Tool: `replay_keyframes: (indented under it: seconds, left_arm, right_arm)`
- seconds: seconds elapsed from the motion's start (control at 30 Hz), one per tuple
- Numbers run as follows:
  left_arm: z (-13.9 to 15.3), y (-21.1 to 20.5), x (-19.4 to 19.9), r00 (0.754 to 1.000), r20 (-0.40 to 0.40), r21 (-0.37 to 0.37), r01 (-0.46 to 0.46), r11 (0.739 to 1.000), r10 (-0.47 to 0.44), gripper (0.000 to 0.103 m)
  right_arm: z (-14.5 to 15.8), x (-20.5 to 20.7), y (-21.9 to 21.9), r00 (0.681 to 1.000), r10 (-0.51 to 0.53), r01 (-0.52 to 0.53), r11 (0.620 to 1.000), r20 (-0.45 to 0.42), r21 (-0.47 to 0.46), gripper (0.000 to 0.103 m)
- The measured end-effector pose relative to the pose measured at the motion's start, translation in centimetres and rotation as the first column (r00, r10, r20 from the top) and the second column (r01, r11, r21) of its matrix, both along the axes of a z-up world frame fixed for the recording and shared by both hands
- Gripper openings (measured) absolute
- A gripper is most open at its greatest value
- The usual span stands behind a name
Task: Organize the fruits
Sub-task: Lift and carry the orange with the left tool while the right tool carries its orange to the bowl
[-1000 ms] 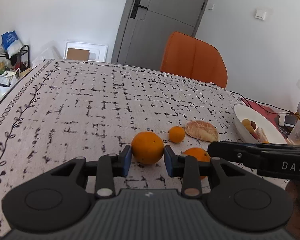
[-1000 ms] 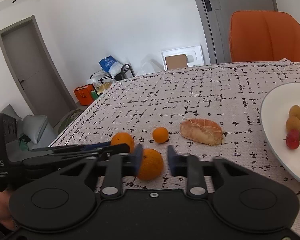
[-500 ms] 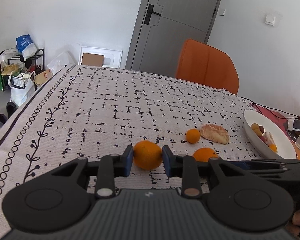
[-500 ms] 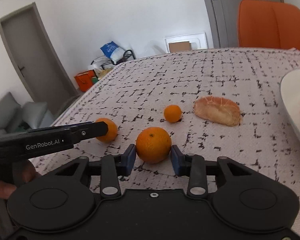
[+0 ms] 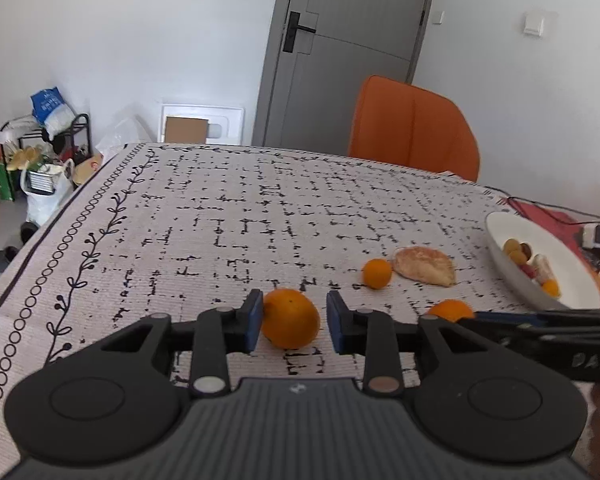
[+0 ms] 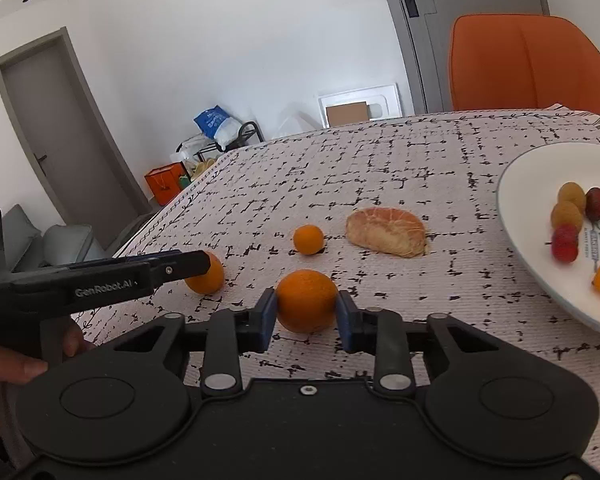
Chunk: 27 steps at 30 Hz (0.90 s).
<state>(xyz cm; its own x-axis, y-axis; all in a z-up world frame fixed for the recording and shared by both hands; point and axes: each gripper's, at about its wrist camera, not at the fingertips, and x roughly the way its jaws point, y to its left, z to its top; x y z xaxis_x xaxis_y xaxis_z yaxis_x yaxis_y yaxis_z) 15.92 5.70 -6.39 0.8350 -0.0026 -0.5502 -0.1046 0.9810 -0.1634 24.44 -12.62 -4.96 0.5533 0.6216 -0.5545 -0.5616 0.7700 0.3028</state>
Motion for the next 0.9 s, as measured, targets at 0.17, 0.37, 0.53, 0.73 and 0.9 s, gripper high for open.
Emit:
replay_keyframes:
  seconds: [0.17, 0.37, 0.53, 0.73, 0.9]
  left_arm:
    - [-1.3, 0.5, 0.8, 0.999, -0.049, -0.044, -0.007, 0.999, 0.004, 0.042]
    - [-1.0, 0.2, 0.5, 0.999, -0.033, -0.063, 0.007, 0.998, -0.009, 0.035]
    - [-0.4, -0.3, 0.0, 0.999, -0.023, -0.061, 0.029, 0.998, -0.030, 0.034]
    - [0.1, -0.5, -0.3, 0.999, -0.012, -0.057, 0.039, 0.998, -0.039, 0.034]
    - [0.3, -1.1, -0.2, 0.999, -0.007, -0.054, 0.054, 0.997, -0.054, 0.034]
  right_arm:
    - [0.3, 0.2, -0.7, 1.000, -0.006, 0.006, 1.000, 0.007, 0.005, 0.020]
    - [-0.1, 0.3, -0.4, 1.000, 0.017, -0.017, 1.000, -0.011, 0.018, 0.027]
    - [-0.4, 0.5, 0.7, 0.999, 0.036, -0.036, 0.999, -0.009, 0.017, 0.037]
    - [-1.3, 1.0, 1.1, 0.999, 0.036, -0.035, 0.999, -0.033, 0.038, 0.033]
    - [-0.7, 0.6, 0.0, 1.000, 0.001, -0.001, 1.000, -0.010, 0.031, 0.028]
